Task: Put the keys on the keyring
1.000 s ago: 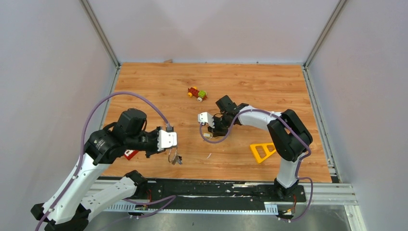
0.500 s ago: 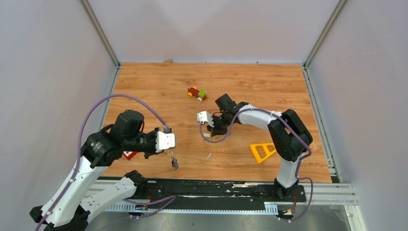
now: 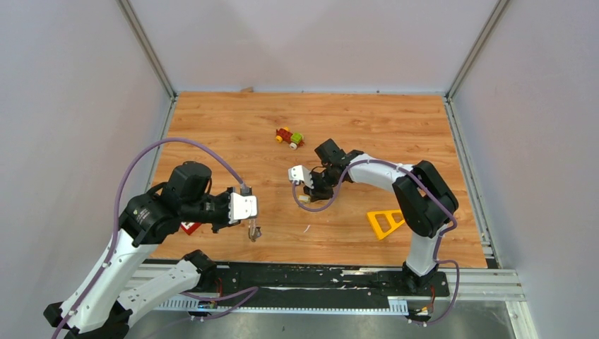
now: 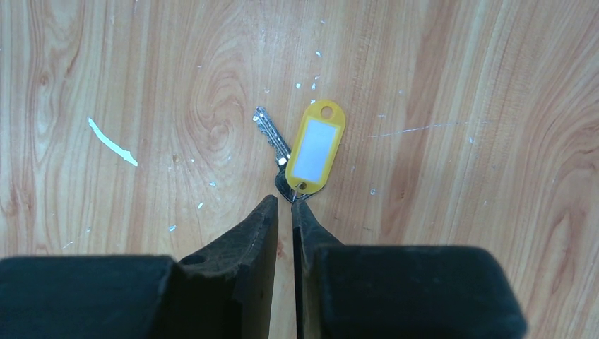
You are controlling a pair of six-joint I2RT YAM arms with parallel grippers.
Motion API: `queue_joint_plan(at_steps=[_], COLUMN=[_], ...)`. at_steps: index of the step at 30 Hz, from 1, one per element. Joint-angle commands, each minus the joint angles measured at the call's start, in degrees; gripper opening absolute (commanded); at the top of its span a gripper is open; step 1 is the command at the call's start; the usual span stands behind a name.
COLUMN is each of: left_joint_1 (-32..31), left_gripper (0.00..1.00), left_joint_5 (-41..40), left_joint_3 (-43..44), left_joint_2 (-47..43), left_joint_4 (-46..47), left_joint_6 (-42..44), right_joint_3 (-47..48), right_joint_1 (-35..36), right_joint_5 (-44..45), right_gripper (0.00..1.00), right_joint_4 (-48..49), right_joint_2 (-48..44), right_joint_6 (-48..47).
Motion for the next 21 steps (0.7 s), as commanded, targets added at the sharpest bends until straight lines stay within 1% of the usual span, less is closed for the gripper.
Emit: queue_joint_plan(at_steps=[1, 9, 21], left_joint_1=[0.2, 0.2, 0.2], left_gripper=[0.0, 0.0, 0.0], left_joint_5=[0.6, 1.0, 0.9], left_joint_3=[1.3, 1.3, 1.4], left_joint_2=[-0.6, -0.8, -1.0], left_joint_4=[1.6, 1.6, 1.5], left_joint_6=[0.7, 0.5, 0.5], right_joint_3=[2.2, 2.5, 1.6], right_joint_1=[0.5, 0.5, 0.6], right_joint_5=[0.6, 2.6, 2.5], right_gripper=[0.15, 0.15, 0.13], right_joint_4=[1.8, 2.5, 3.5], right_joint_2=[0.9, 1.6, 1.9], right_joint_6=[-0.1, -0.4, -0.6])
